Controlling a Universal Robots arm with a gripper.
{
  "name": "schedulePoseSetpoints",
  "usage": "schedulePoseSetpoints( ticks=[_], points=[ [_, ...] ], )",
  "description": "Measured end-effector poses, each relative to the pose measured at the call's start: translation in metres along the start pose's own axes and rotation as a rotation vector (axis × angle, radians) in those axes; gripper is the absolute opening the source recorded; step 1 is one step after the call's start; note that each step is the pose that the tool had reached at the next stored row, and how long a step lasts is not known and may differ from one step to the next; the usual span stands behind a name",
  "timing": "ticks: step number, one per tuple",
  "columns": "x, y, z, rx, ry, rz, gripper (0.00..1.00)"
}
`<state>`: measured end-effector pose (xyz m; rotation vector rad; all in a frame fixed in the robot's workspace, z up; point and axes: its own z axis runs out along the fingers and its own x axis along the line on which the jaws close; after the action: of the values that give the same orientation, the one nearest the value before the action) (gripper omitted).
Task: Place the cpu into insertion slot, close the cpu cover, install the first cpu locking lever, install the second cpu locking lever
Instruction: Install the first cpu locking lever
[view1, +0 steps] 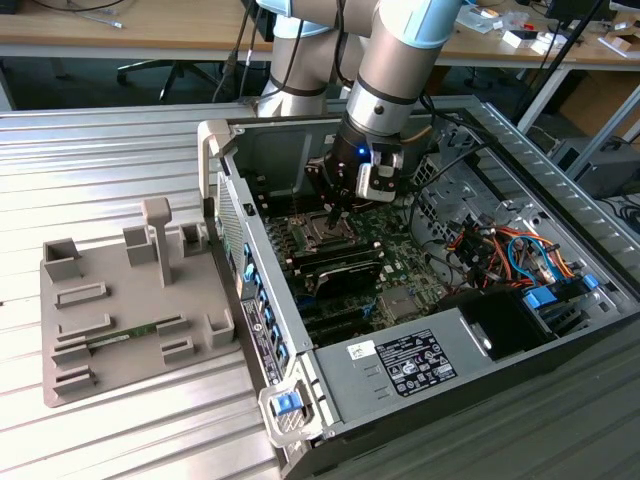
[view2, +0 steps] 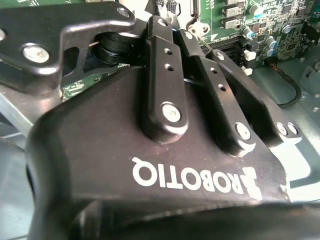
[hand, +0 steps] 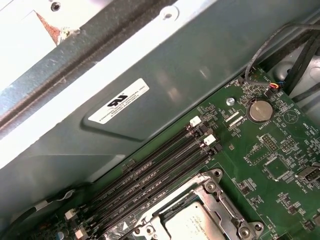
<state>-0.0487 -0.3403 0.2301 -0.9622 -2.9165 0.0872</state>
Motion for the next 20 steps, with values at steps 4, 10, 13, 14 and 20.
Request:
schedulePoseSetpoints(
  ticks=[4, 10, 13, 14, 20],
  points=[
    [0.0, 0.0, 0.0, 0.0003, -0.0005, -0.007, 0.1],
    [0.0, 0.0, 0.0, 0.0007, -0.0012, -0.017, 0.1],
    [0.0, 0.0, 0.0, 0.001, -0.0016, -0.021, 0.1],
    [0.0, 0.0, 0.0, 0.001, -0.0017, -0.022, 0.1],
    [0.0, 0.0, 0.0, 0.0019, -0.0029, -0.038, 0.1]
  ],
)
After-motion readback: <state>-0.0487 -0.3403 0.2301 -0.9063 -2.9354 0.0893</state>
